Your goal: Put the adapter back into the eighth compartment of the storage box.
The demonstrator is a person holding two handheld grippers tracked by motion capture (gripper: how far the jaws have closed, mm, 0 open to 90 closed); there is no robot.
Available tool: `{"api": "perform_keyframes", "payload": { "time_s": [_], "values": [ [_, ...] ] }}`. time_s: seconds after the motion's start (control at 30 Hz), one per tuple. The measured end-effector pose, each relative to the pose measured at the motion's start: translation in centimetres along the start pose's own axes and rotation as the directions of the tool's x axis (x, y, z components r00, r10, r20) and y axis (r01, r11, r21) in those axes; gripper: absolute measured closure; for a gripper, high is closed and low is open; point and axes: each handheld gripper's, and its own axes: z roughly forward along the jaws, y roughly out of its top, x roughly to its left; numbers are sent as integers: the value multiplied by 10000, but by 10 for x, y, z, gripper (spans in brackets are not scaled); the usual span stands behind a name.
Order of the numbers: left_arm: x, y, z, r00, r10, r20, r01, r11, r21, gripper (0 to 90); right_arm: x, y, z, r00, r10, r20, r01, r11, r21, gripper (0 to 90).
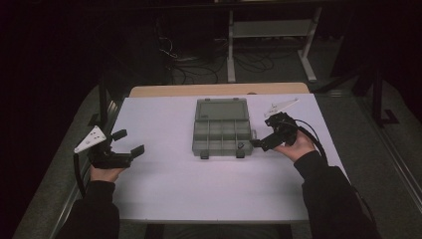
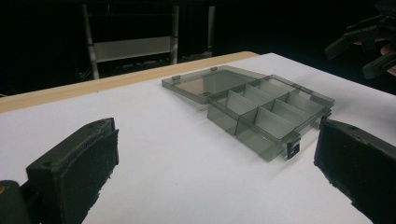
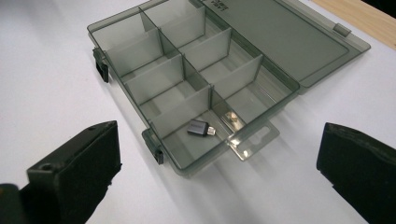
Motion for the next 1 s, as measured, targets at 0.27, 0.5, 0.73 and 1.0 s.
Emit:
{"api": "perform_keyframes", "payload": {
  "time_s": [0.27, 0.5, 0.73, 1.0],
  "values": [
    [0, 0, 0, 10000, 7, -11, -7, 10000, 4, 0, 1, -9, -8, 9998, 174, 101, -172, 9996, -214, 0],
    [0, 0, 0, 10000, -4, -10, 4, 10000, 8, 0, 4, -21, -19, 9992, 321, 220, -308, 9978, -590, 0],
    [0, 0, -1, 10000, -8, -23, 8, 10000, -11, 0, 9, -28, -25, 9990, 350, 286, -322, 9953, -910, 0],
    [0, 0, -1, 10000, 39, -18, -39, 10000, 0, 0, 13, -39, -31, 9981, 470, 386, -421, 9919, -1199, 0]
  ]
}}
